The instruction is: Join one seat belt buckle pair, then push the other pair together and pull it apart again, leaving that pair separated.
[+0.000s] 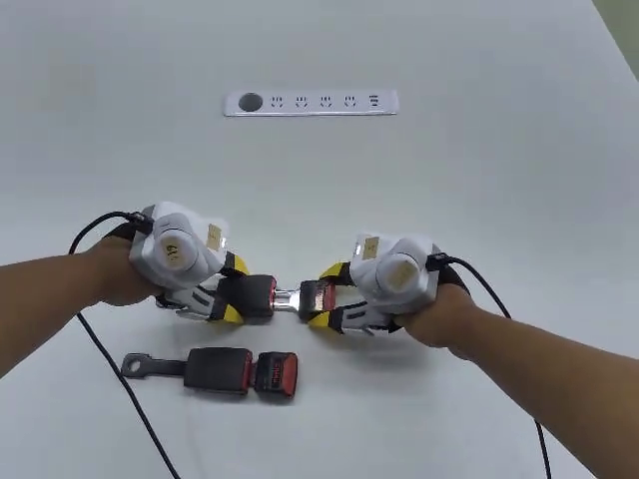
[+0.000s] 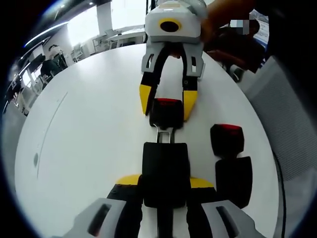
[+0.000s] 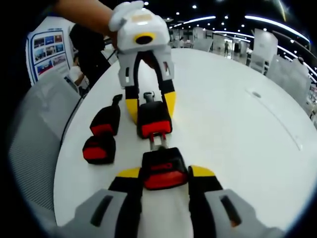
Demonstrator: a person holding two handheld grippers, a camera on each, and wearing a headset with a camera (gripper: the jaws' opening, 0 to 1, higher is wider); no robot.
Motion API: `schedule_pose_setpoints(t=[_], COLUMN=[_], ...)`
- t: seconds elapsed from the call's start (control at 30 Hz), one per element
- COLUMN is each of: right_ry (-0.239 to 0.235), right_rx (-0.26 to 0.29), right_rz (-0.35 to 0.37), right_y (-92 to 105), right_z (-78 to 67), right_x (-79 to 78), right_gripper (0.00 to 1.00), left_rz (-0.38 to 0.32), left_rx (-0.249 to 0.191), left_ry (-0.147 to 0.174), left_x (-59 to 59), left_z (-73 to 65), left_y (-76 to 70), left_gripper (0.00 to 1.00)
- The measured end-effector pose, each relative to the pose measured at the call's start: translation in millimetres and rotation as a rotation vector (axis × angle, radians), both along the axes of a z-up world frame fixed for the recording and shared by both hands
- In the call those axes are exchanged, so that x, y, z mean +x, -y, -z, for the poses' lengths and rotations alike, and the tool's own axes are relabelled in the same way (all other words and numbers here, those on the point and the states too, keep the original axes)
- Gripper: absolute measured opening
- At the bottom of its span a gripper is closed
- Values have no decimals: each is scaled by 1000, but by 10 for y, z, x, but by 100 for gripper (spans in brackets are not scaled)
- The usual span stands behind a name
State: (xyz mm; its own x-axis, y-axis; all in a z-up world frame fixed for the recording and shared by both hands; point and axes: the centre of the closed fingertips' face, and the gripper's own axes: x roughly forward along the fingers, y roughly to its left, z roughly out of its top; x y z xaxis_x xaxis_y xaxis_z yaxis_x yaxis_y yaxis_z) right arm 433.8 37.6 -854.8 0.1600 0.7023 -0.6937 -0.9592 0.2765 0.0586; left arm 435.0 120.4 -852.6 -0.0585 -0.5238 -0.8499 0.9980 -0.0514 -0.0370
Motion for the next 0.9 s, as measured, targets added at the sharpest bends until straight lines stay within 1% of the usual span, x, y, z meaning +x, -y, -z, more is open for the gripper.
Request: schedule_pose_setpoints(t=[0.1,0.37,0.47,0.57,0.9], right_ry=[0,2,-10,-4,-16], right_rx=[-7,-4,-13,-16,-28], right_rz=[-1,8,7,-8,15], right_y=[54,222,334,405,711], right_z=[-1,-18,-10,-11,-19], right_x=[1,-25,-52,-57,-81], right_gripper=[36,37,37,37,37], left_rz=[10,8,6,6,5], left_rx=[0,-7,-9,-10,-4], left_ry=[-1,-4,-5,-6,-6], left_x=[-9,-11,-14,-16,-12], left_z=[-4,-4,-8,-12,-25], left_y=[1,-1,-2,-1,0], left_gripper=[34,35,35,35,35])
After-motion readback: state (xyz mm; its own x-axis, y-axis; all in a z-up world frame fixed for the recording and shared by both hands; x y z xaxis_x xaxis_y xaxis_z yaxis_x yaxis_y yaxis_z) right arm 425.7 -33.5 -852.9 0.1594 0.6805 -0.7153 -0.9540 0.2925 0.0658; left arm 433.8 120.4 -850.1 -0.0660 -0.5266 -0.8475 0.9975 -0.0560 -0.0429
